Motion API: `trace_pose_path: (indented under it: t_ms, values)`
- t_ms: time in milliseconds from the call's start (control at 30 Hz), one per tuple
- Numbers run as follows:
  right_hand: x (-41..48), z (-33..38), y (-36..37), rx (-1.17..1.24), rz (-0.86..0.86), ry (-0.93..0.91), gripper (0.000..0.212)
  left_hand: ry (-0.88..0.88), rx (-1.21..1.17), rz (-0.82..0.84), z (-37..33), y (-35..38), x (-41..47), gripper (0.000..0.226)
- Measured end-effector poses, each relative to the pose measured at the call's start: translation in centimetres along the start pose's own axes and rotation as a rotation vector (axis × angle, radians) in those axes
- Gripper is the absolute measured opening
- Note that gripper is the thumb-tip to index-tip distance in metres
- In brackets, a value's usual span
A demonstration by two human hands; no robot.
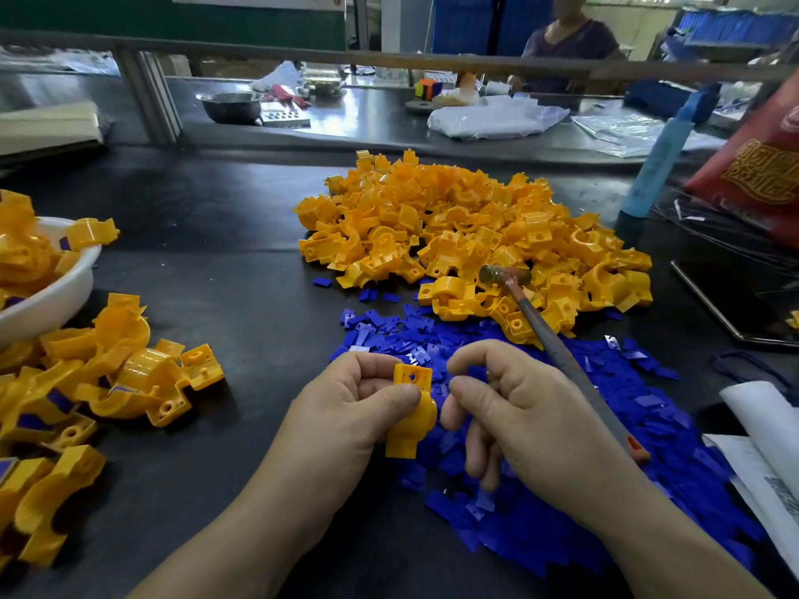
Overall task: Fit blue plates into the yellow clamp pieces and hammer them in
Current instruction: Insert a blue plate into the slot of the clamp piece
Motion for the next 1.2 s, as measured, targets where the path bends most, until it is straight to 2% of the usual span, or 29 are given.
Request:
trace_pose_path:
  t_ms: [167,233,400,567,700,800,900,967,1100,1200]
  values:
    - [0.1,-0.3,0.2,-0.118,0.016,-0.005,0.028,-0.017,-0.001,-0.001,0.1,0.0,0.0,0.043]
    - [0.1,-0.2,0.2,-0.176,0.008,-0.031,0.031,-0.016,0.014,0.001,0.1,0.1,0.0,0.035]
    - [-0.3,0.2,0.1,-0.167,0.029,-0.087,0.018,-0.019,0.038,-0.009,0.2,0.0,0.0,0.028]
    - [-0.7,0.9,0.5,-0.405,-0.054,-0.267,0.015,-0.012,0.064,0.03,0.2,0.2,0.0,0.024]
    - [-0.9,1.5,0.4,-0.347,-0.136,-0.304,0.021,0.006,0.057,0.069,-0.1,0.4,-0.3,0.031]
    - [-0.8,1.3,0.5,-0.231,-0.14,-0.237,0.027,0.012,0.023,0.077,-0.2,0.5,-0.4,0.037]
    - [-0.7,0.9,0.3,-0.113,-0.149,-0.175,0.022,0.012,0.015,0.067,-0.3,0.5,-0.3,0.045]
    - [-0.7,0.9,0.3,-0.108,-0.138,-0.173,0.01,0.009,0.005,0.069,-0.2,0.5,-0.3,0.043]
    - [-0.7,1.0,0.2,-0.174,-0.173,-0.24,0.019,-0.004,-0.019,0.091,-0.3,0.8,-0.4,0.044]
    - [-1.1,1.7,0.2,-0.307,-0.255,-0.375,0.021,-0.015,-0.071,0.093,-0.5,0.9,-0.5,0.039]
Point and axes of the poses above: each hand's wrist, its own x-axis towards the middle knuckle, its own y-axis out of the palm, z = x × y, the point moved 5 cm from there along x, towards the middle knuckle, and after that the axes turned 10 degrees about y, right-handed, at the moved point
